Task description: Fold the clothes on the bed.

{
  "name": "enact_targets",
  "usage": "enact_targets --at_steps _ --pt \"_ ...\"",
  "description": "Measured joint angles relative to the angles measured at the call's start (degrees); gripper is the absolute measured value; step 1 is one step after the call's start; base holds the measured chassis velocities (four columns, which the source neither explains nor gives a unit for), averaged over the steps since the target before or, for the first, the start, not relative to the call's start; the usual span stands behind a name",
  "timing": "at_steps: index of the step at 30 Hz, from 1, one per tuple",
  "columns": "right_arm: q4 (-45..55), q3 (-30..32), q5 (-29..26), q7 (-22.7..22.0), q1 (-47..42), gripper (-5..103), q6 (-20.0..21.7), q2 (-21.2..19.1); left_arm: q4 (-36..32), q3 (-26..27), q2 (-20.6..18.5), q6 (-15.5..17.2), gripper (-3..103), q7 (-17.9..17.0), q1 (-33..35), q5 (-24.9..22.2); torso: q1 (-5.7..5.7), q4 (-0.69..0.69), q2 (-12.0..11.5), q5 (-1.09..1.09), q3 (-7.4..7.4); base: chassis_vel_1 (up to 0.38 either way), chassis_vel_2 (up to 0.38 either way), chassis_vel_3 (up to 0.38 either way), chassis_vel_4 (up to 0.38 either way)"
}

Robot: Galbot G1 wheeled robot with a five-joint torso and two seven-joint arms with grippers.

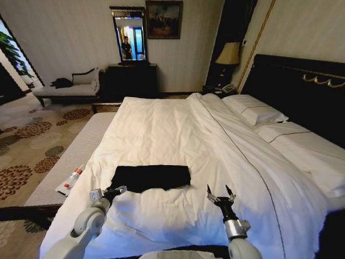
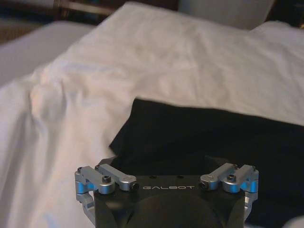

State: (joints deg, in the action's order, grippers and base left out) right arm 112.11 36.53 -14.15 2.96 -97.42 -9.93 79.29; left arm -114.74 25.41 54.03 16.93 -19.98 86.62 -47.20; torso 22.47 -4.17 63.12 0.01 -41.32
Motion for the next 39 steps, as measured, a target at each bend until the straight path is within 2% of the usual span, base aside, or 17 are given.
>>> enact_targets --at_steps 2,4,8,12,14,18,19,20,21,22,23,25,27,29,32,37,39 --pt "0.4 0.0 -1.0 0.0 -0.2 100 0.6 -1.1 -0.4 -0.6 -0.4 -0.6 100 0.6 0.0 0.7 0.0 -0.02 0.0 0.0 0.0 0.0 0.0 0.0 0.0" --pt "0.9 -0.3 -3.6 -0.2 0.0 100 2.3 -3.6 -2.1 -0.8 -1.1 -1.5 100 1.9 1.0 1.4 0.01 -0.13 0.0 -0.01 0.0 0.0 0.0 0.0 0.0" --pt "1.2 -2.2 -7.7 -1.2 2.5 100 6.6 -7.5 -4.4 1.3 -0.3 -1.9 100 2.6 4.9 1.7 0.02 -0.03 0.0 0.0 0.0 0.0 0.0 0.0 0.0" --pt "0.2 -6.7 -14.0 -1.6 8.9 100 12.2 -19.0 -8.0 6.9 2.3 -4.1 100 5.9 15.6 4.3 0.01 -0.01 0.0 -0.01 0.0 0.0 0.0 0.0 0.0" --pt "0.1 -7.1 -14.5 -1.6 9.5 100 12.4 -19.9 -8.3 7.5 2.6 -4.5 100 6.4 16.9 4.8 0.01 -0.01 0.0 0.0 0.0 0.0 0.0 0.0 0.0" --pt "-0.9 -10.0 -18.6 -1.6 14.1 100 13.7 -24.6 -10.6 10.7 4.2 -7.8 100 10.8 23.4 9.6 0.01 -0.01 0.0 0.01 0.0 0.0 0.0 0.0 0.0" --pt "-1.1 -10.8 -19.2 -1.6 14.9 100 13.9 -25.3 -11.0 11.2 4.4 -8.8 100 12.0 24.5 11.2 0.01 -0.01 0.0 0.01 0.0 0.0 0.0 0.0 0.0" --pt "-1.4 -13.3 -20.1 -1.6 16.9 100 14.6 -26.8 -11.9 12.5 5.1 -13.0 100 15.3 27.3 16.2 0.01 -0.03 0.0 0.01 0.0 0.0 0.0 0.0 0.0" --pt "-1.5 -14.5 -20.3 -1.6 17.6 100 14.8 -27.3 -12.2 12.8 5.3 -14.8 100 16.2 28.2 17.7 0.01 -0.03 0.0 -0.01 0.0 0.0 0.0 0.0 0.0" --pt "-1.5 -14.5 -20.3 -1.6 17.6 100 14.8 -27.3 -12.2 12.8 5.3 -14.8 100 16.2 28.2 17.7 0.01 -0.03 0.0 -0.01 0.0 0.0 0.0 0.0 0.0" --pt "-1.6 -16.8 -20.7 -1.5 18.9 100 15.4 -27.9 -12.8 13.2 5.8 -19.0 100 17.8 30.0 20.1 0.01 -0.04 0.0 -0.01 0.0 0.0 0.0 0.0 0.0" --pt "-1.6 -19.8 -22.8 -1.6 20.5 100 16.2 -28.2 -13.4 13.6 6.7 -23.2 100 19.2 31.9 22.6 0.01 -0.03 0.0 0.01 0.0 0.0 0.0 0.0 0.0" --pt "-1.5 -21.0 -24.2 -1.8 21.2 100 16.7 -28.2 -13.5 13.7 7.2 -25.0 100 19.6 32.7 23.5 0.01 -0.04 0.0 -0.01 0.0 0.0 0.0 0.0 0.0" --pt "-1.0 -24.4 -29.1 -2.6 23.4 100 18.0 -28.2 -13.8 14.5 8.9 -29.0 100 19.9 35.3 26.2 0.01 -0.04 0.0 -0.01 0.0 0.0 0.0 0.0 0.0" --pt "-0.8 -26.4 -31.4 -3.1 24.9 100 18.7 -28.2 -14.4 15.3 9.8 -30.7 100 19.9 37.2 26.9 0.01 -0.03 0.0 -0.02 0.0 0.0 0.0 0.0 0.0" --pt "-3.0 -34.2 -35.1 -4.7 32.6 100 20.5 -28.5 -16.6 18.0 10.7 -39.1 100 20.6 45.9 24.6 0.01 -0.02 0.0 -0.01 0.0 0.0 0.0 0.0 0.0" --pt "-3.7 -35.4 -36.0 -5.0 33.8 100 20.7 -28.6 -16.7 18.4 10.7 -40.2 100 20.7 46.7 23.8 0.01 -0.03 0.0 0.0 0.0 0.0 0.0 0.0 0.0"
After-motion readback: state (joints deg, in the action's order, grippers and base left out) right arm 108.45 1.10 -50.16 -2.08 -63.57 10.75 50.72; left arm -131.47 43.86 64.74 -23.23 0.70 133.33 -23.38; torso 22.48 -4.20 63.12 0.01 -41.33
